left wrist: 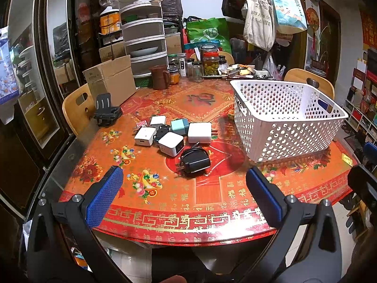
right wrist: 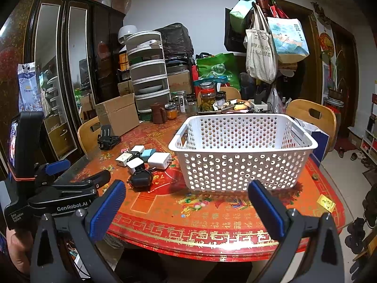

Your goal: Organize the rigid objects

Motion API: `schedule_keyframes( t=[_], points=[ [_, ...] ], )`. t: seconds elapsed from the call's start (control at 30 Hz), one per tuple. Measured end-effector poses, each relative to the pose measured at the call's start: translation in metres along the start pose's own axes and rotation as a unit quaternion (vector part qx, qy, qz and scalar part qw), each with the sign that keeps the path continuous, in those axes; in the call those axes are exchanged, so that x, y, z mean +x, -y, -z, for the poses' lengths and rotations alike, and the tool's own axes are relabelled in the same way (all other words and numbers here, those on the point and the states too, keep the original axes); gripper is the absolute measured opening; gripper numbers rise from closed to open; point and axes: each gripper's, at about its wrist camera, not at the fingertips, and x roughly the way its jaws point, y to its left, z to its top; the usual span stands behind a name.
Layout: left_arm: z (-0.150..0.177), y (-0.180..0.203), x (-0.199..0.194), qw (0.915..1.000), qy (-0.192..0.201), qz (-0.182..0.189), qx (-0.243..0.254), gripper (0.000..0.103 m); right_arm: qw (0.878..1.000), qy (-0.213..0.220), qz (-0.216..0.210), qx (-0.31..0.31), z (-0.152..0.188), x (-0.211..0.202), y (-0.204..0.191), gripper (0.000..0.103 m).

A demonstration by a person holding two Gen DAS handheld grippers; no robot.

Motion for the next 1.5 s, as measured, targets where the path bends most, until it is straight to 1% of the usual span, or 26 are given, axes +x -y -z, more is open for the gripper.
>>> schedule_keyframes(
  t=[0.2,0.3,0.33,0.37,0.43,0.47,0.53,0.6,0.63,0.67,0.7,0.73,0.8,0.87,0.9,0.93,0.97,1.0,1.03,1.1,1.13,1.17,1.2,1.3,1.4,1.5],
  points=[
    [-0.001,0.000,0.002,1.0000,0.001,0.006,0.004,0.103,1.000,-0.001,0.003,0.000,0.000,0.000,-0.001,0.103],
    [-0.003,-0.002,0.004,1.0000,0.005,0.002,0.007,0.103,1.000,-0.001,0.006,0.003,0.001,0.002,0.002,0.103],
    [-0.005,-0.004,0.005,0.9998,0.013,0.008,0.010,0.103,1.000,-0.002,0.008,0.004,0.002,0.003,0.004,0.103],
    [-0.006,-0.006,0.004,0.9991,0.032,0.025,0.013,0.103,1.000,-0.004,0.012,0.004,0.002,0.005,0.006,0.103],
    [-0.009,-0.009,0.008,0.9974,0.052,0.048,0.015,0.103,0.999,-0.017,0.039,-0.003,0.003,0.017,0.016,0.103],
    [-0.010,-0.010,0.011,0.9974,0.054,0.046,0.016,0.103,0.998,-0.024,0.057,-0.004,0.002,0.023,0.025,0.103],
    [-0.013,-0.013,0.026,0.9978,0.058,0.024,0.023,0.103,0.996,-0.025,0.088,0.009,-0.003,0.031,0.053,0.103],
    [-0.014,-0.016,0.048,0.9987,0.031,0.022,0.035,0.103,0.992,-0.017,0.119,0.029,-0.014,0.036,0.090,0.103],
    [-0.013,-0.019,0.066,0.9988,-0.003,0.027,0.041,0.103,0.989,-0.011,0.143,0.046,-0.023,0.040,0.115,0.103],
    [-0.012,-0.021,0.079,0.9981,-0.027,0.032,0.046,0.103,0.985,-0.010,0.160,0.059,-0.029,0.044,0.135,0.103],
    [-0.010,-0.023,0.091,0.9973,-0.047,0.034,0.046,0.103,0.981,-0.020,0.181,0.073,-0.037,0.053,0.159,0.103],
    [-0.009,-0.026,0.100,0.9970,-0.059,0.031,0.040,0.103,0.976,-0.039,0.195,0.084,-0.044,0.066,0.183,0.101],
    [-0.006,-0.032,0.113,0.9970,-0.068,0.020,0.029,0.103,0.970,-0.071,0.208,0.100,-0.052,0.090,0.217,0.080],
    [-0.003,-0.035,0.125,0.9965,-0.079,0.010,0.027,0.103,0.970,-0.097,0.195,0.111,-0.054,0.112,0.238,0.072],
    [-0.002,-0.037,0.132,0.9957,-0.088,0.002,0.029,0.103,0.970,-0.108,0.185,0.116,-0.055,0.122,0.244,0.066],
    [-0.001,-0.037,0.137,0.9951,-0.093,-0.002,0.031,0.103,0.972,-0.108,0.173,0.119,-0.055,0.127,0.247,0.062],
    [0.001,-0.036,0.143,0.9946,-0.098,-0.004,0.033,0.103,0.973,-0.108,0.166,0.118,-0.056,0.131,0.250,0.055],
    [0.003,-0.037,0.146,0.9943,-0.101,-0.004,0.035,0.103,0.973,-0.111,0.168,0.114,-0.057,0.133,0.248,0.048],
    [0.006,-0.036,0.151,0.9937,-0.106,-0.002,0.037,0.103,0.973,-0.113,0.169,0.113,-0.057,0.136,0.249,0.045],
    [0.009,-0.033,0.160,0.9924,-0.116,0.000,0.043,0.103,0.974,-0.114,0.154,0.122,-0.059,0.140,0.249,0.033],
    [0.009,-0.032,0.165,0.9916,-0.121,-0.002,0.045,0.103,0.974,-0.116,0.148,0.126,-0.060,0.143,0.250,0.029],
    [0.009,-0.028,0.172,0.9909,-0.126,-0.002,0.047,0.103,0.974,-0.118,0.149,0.126,-0.061,0.145,0.250,0.022],
    [0.009,-0.026,0.178,0.9903,-0.131,-0.001,0.047,0.103,0.973,-0.122,0.152,0.126,-0.061,0.152,0.246,0.020],
    [0.008,-0.021,0.192,0.9893,-0.140,0.006,0.041,0.103,0.972,-0.130,0.152,0.120,-0.060,0.163,0.244,0.020],
    [0.006,-0.011,0.201,0.9884,-0.146,0.022,0.038,0.103,0.968,-0.142,0.176,0.112,-0.061,0.174,0.243,0.020],
    [0.003,0.003,0.210,0.9876,-0.148,0.021,0.046,0.103,0.966,-0.149,0.176,0.116,-0.059,0.181,0.245,0.020]
  ],
)
